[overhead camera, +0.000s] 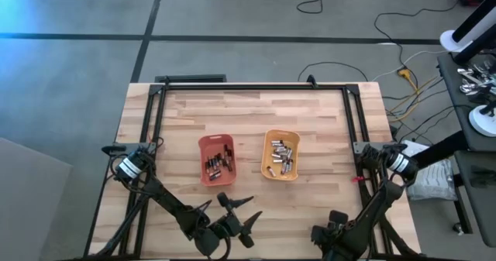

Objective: Sort batteries
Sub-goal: Put the brown-black battery into the orange bin

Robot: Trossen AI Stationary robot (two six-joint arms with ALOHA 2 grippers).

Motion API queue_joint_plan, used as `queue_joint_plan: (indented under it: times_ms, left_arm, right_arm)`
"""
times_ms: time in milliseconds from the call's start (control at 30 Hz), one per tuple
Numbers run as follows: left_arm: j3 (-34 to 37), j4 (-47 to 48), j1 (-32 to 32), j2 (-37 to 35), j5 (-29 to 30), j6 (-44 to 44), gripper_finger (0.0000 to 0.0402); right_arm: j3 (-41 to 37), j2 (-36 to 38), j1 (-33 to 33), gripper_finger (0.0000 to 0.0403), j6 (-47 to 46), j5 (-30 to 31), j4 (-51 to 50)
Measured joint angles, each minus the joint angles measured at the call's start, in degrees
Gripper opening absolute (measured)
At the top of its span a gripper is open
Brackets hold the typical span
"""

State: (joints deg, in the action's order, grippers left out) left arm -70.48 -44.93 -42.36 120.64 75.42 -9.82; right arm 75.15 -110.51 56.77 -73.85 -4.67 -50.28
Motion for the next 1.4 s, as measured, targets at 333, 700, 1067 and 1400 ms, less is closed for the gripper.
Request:
queue_joint_plan:
  times_ms: [333,700,1067,1400]
  left_arm:
    - [0.0,0.0,0.0,0.0,0.0,0.0,0.0233]
    - [0.0,0.0,0.4,0.0,0.0,1.0,0.0233]
    - [0.0,0.0,-0.5,0.0,0.5,-1.6,0.0233]
    - [3.7,0.0,-5.7,-6.4,4.1,-7.9,0.0233]
  right_arm:
    - [0.5,-1.4,0.0,0.0041,-1.1,-0.4,0.4]
    - [11.4,-1.9,-8.0,0.0036,10.5,6.0,-5.0]
    - [29.5,-1.8,-20.7,0.0036,38.1,25.1,-17.2]
    - [33.6,-1.6,-28.8,0.0036,55.5,33.8,-7.1]
